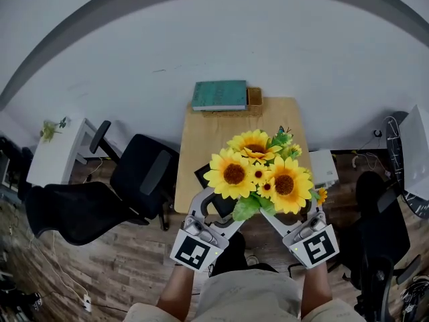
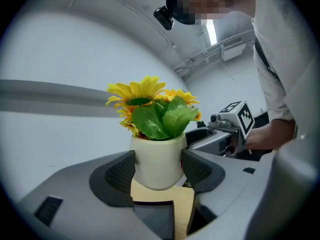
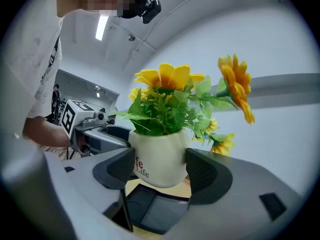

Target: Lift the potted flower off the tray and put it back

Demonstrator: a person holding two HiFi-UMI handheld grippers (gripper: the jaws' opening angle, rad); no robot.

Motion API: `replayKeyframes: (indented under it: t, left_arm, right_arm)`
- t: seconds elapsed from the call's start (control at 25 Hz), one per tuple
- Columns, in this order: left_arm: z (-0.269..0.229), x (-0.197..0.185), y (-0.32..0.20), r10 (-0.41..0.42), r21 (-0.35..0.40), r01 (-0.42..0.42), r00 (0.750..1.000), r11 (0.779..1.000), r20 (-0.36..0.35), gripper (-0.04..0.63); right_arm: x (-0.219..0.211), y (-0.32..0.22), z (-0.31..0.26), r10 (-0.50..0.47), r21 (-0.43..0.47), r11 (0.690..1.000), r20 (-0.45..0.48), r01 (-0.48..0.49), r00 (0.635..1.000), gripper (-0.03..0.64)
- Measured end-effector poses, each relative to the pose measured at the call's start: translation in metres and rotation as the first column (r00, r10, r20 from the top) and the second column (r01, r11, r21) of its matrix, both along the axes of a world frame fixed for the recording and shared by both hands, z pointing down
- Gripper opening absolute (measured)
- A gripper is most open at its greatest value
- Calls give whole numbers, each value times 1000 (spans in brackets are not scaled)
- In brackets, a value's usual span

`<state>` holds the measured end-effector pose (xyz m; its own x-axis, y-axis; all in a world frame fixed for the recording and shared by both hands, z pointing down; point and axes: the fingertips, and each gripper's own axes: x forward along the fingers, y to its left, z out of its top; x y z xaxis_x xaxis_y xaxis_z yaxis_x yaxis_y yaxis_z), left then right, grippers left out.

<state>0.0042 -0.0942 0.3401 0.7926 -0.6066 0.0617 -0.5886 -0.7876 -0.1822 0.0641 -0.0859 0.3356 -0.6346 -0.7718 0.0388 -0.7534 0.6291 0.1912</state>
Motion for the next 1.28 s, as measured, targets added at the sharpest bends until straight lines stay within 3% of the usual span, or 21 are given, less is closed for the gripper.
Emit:
replayKeyframes:
  t: [0.32,0.56,0.8,0.96,1.28]
  left_arm:
    - [-10,-2,4,-8,65,7,1000,998,12,284]
    - [-10,-3,5,-20,43,20,1000,999,1,284]
    - [-22,-1,6,11,141,-14,1000,990,23,284]
    - [-20,-3,7,4,113,-5,1000,994,10,284]
    - [-21,-1,5,16,157,-20,1000,987,24,284]
  right_arm:
    - [-2,3,-11,-25,57,998,27,23,999,337]
    - [-2,5,-16,-22,84,996,17,20,1000,337]
    - [-3,5,-18,-19,87,996,29,16,999,337]
    - [-4,6,-18,-19,85,996,40,16,999,337]
    - [-3,4,-15,-19,85,996,43,15,999,337]
